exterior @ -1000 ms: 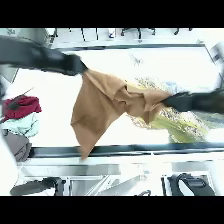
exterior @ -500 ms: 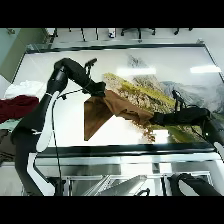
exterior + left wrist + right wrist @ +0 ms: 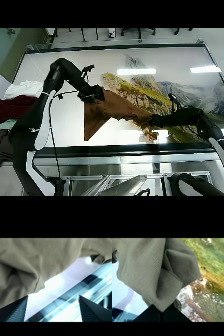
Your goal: Fold the shirts.
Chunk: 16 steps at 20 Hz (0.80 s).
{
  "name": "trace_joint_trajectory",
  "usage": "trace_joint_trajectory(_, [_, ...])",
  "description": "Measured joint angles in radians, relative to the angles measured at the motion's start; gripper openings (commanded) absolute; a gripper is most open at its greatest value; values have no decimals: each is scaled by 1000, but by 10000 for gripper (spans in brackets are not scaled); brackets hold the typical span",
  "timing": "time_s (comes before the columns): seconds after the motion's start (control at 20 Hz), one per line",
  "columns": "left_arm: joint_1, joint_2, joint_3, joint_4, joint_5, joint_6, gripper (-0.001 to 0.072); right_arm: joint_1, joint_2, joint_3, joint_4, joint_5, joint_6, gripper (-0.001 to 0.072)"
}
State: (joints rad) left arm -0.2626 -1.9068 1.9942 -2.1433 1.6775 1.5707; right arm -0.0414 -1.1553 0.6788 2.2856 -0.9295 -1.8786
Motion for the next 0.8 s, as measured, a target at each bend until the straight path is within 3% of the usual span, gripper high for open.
trace_joint_trajectory(0.2, [41,95,-82,100,23,-3,697,0,-2,2,-11,-23,-5,21])
trace_joint_trajectory(0.35, [58,180,-298,129,-98,-3,696,0,-2,2,-15,-30,-7,21])
trace_joint_trajectory(0.55, [51,225,-567,-22,-355,67,696,0,-2,2,-16,-30,-7,21])
trace_joint_trajectory(0.8, [33,234,-608,-177,-563,128,695,0,-3,2,-15,-30,-7,21])
